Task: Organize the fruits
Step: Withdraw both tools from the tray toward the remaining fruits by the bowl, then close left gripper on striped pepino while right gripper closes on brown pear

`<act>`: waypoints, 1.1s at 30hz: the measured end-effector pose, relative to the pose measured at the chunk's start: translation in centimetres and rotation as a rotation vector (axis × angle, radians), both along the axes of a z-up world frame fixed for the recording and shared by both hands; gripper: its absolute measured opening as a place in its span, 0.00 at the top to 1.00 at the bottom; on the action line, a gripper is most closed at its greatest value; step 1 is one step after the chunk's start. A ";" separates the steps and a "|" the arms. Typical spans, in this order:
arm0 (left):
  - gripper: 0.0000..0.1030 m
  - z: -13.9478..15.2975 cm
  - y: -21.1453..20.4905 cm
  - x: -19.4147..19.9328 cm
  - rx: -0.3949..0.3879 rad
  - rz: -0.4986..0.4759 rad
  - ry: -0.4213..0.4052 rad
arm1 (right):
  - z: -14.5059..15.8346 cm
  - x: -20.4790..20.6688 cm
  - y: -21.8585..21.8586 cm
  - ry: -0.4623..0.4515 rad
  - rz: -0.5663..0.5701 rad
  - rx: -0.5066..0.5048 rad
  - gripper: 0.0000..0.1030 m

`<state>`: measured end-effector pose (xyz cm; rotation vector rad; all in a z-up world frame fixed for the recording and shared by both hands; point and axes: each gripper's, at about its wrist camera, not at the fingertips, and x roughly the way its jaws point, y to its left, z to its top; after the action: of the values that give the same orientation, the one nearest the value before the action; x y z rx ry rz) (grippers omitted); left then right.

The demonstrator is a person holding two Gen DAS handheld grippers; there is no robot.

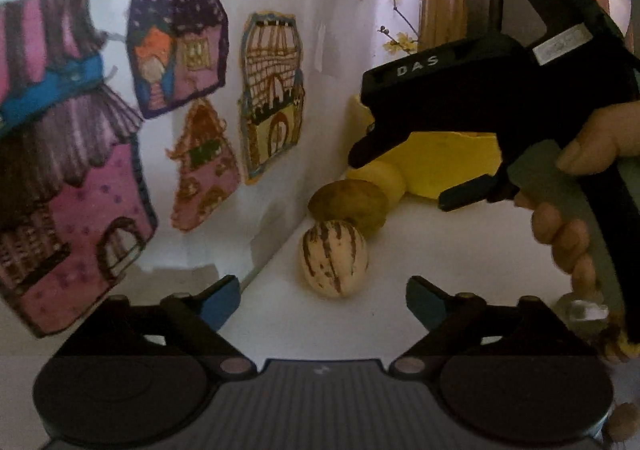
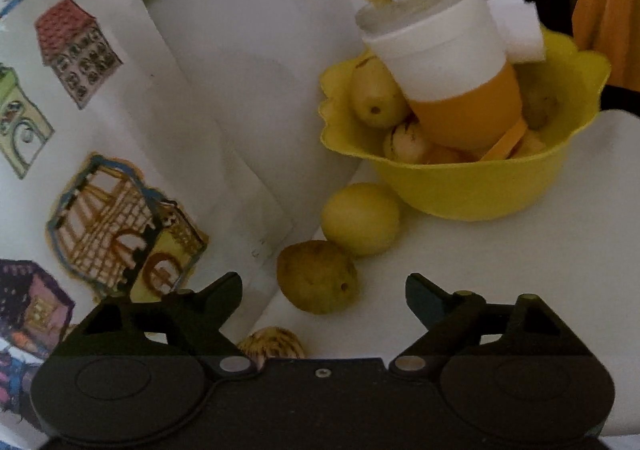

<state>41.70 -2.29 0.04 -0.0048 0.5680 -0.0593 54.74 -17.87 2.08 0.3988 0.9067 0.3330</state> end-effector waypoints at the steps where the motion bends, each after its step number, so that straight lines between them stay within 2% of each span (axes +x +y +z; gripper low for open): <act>1: 0.15 -0.2 0.0 0.4 -0.001 0.000 0.001 | -0.3 0.2 0.1 0.004 0.001 0.005 0.14; 3: 0.21 -0.5 -0.1 1.0 -0.010 0.001 0.005 | -0.7 0.4 0.4 0.007 0.002 0.008 0.17; 13: 0.29 -1.7 -0.2 3.3 -0.036 0.006 0.007 | -2.4 2.1 1.4 0.030 -0.005 0.014 0.23; 19: 0.37 -1.9 0.1 4.5 -0.073 0.010 0.017 | -3.4 2.8 2.0 0.047 -0.003 0.018 0.33; 27: 0.40 -1.8 0.8 4.6 -0.112 0.002 0.022 | -5.1 4.1 2.8 0.063 0.006 0.030 0.36; 29: 0.42 -1.8 0.9 4.7 -0.122 0.000 0.025 | -5.3 4.4 3.0 0.058 0.007 0.028 0.36; 30: 0.47 -1.8 0.9 4.7 -0.127 -0.005 0.024 | -5.4 4.5 3.1 0.057 0.007 0.030 0.36; 33: 0.48 -1.7 1.0 4.1 -0.121 -0.013 0.021 | -5.7 4.8 3.2 0.056 0.009 0.036 0.40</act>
<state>45.76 -1.33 -1.66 -0.1193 0.5848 -0.1065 59.59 -14.64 -3.62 0.4386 0.9587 0.3485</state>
